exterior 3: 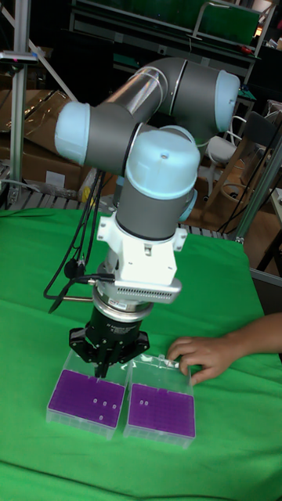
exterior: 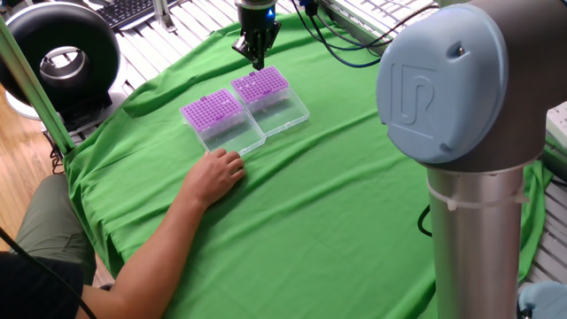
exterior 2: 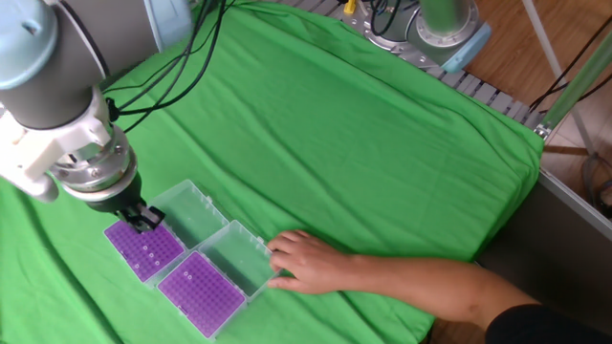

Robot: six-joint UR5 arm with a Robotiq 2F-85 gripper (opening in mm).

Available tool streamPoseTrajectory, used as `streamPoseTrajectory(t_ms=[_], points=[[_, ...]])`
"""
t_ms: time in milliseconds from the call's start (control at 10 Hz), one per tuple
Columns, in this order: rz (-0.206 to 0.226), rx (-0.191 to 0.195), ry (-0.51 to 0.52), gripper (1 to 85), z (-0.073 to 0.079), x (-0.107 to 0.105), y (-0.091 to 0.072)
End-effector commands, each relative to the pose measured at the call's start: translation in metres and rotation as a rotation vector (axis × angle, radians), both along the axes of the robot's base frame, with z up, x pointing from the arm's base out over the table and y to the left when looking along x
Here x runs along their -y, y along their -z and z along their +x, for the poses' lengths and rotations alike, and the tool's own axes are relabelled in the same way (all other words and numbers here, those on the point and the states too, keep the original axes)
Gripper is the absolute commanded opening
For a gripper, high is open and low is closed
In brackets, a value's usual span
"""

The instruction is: Insert a small pipette tip into the holder for small pipette tips

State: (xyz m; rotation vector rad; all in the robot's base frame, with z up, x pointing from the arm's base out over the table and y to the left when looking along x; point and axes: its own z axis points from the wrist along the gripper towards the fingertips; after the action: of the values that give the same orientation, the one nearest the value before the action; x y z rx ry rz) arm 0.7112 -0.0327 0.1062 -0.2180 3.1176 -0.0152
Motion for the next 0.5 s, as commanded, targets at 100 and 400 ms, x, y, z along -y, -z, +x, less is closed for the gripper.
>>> streamPoseTrajectory(t_ms=[100, 400], points=[[0.013, -0.001, -0.075, 1.0, 0.003, 0.03, -0.011], [0.007, 0.016, -0.159, 1.0, 0.007, 0.031, -0.011]])
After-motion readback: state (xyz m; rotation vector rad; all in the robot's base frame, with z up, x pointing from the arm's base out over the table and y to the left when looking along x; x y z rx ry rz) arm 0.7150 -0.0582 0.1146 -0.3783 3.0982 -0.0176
